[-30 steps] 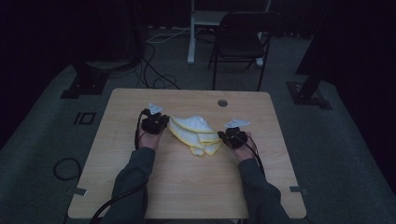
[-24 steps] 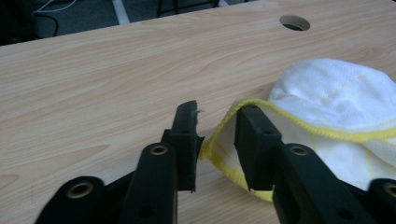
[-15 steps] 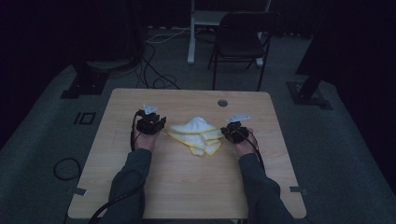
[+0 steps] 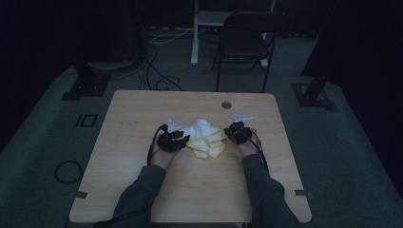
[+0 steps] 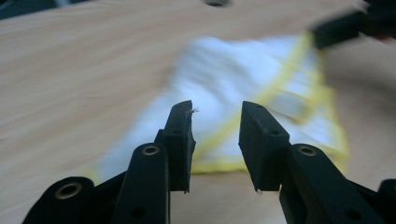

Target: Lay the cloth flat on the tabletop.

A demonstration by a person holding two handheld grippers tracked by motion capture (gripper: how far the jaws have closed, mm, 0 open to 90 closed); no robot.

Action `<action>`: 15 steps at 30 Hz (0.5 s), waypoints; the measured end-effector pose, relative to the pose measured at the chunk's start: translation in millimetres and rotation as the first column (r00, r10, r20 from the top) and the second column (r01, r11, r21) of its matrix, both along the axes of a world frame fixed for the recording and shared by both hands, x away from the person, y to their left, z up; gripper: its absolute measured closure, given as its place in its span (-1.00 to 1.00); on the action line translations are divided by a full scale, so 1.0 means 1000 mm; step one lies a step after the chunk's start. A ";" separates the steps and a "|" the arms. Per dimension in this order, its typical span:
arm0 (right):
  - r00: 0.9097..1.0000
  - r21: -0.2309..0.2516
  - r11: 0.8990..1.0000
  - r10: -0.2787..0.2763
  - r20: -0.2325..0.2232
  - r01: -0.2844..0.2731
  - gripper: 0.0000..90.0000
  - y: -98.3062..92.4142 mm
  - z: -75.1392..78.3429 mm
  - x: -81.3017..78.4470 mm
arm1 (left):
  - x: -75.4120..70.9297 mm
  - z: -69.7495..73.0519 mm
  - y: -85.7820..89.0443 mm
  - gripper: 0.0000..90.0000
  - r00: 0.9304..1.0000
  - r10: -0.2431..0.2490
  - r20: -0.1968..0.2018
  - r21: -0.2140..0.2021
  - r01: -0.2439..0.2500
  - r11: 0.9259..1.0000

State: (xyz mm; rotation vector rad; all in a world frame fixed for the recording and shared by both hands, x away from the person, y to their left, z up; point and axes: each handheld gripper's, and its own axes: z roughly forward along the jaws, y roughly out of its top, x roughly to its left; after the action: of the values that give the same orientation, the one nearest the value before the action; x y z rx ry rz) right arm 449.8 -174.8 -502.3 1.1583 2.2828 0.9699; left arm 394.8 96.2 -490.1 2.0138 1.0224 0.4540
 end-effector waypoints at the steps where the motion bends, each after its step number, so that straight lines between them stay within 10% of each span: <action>1: 1.000 0.000 1.000 0.000 0.000 0.000 1.00 0.000 0.000 0.000 | -0.006 -0.002 -0.008 0.45 1.000 -0.027 -0.003 0.004 0.027 1.000; 15: 1.000 0.005 1.000 0.003 0.012 -0.003 1.00 0.000 0.004 -0.001 | -0.042 -0.023 -0.051 0.52 0.986 -0.163 -0.044 0.027 0.164 0.986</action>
State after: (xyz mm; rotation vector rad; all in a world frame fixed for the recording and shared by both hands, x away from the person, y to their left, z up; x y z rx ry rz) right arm 449.1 -174.5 -498.3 1.1486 2.2745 0.9819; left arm 352.6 45.7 -513.4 2.1226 0.8702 0.3433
